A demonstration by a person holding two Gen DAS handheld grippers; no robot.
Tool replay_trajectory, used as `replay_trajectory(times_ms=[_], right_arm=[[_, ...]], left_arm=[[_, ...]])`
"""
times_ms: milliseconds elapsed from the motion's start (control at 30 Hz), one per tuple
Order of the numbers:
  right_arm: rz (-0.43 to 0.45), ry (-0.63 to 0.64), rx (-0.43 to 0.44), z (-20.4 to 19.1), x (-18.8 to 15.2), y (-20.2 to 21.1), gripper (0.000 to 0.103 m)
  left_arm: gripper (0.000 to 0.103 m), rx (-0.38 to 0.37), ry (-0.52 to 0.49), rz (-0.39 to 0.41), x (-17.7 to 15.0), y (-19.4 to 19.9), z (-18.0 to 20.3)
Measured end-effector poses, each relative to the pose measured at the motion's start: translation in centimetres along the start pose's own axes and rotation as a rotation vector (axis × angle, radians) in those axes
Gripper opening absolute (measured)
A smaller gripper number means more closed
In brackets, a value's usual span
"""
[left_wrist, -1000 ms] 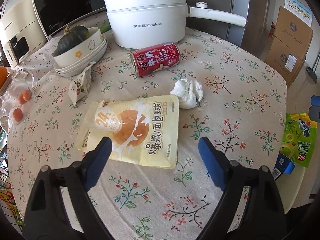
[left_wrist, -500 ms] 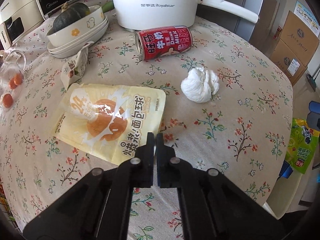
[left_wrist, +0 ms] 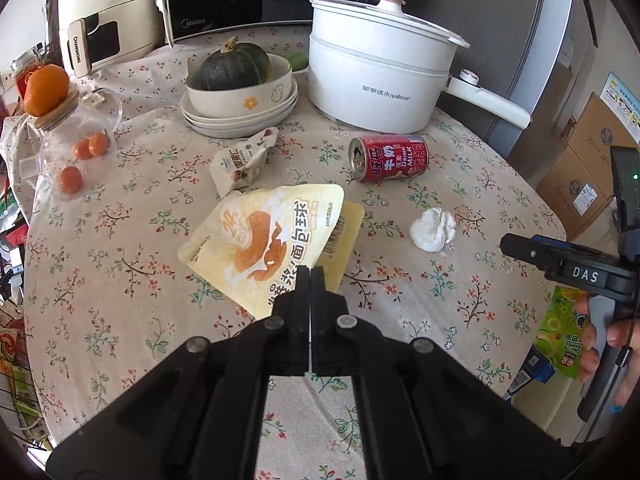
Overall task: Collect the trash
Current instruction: 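Grasp the yellow bread-ball packet with the left gripper while the right grasps the small white tissue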
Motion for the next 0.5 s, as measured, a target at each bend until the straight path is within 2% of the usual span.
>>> replay_trajectory(times_ms=[167,367,500], right_arm=[[-0.015,-0.028,0.016,-1.8,0.3,-2.8,0.080],[-0.013,0.016,0.035,-4.3,0.3,-5.4,0.078],[-0.025,0.042,0.051,-5.5,0.1,-7.0,0.057]], left_arm=[[0.000,0.017,0.023,0.034,0.8,1.9,-1.9],[0.000,0.032,0.049,0.049,1.1,3.0,-3.6],[0.000,0.036,0.042,0.056,1.1,3.3,-3.7]])
Point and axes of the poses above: each gripper's, at about its wrist camera, not at the fingertips, and y roughly against the way its jaws point, z to its right, x to its top, the point moved 6 cm from there along -y, roughly the way its jaws point, and after that the axes turned 14 degrees about z, right-handed, at the moved point
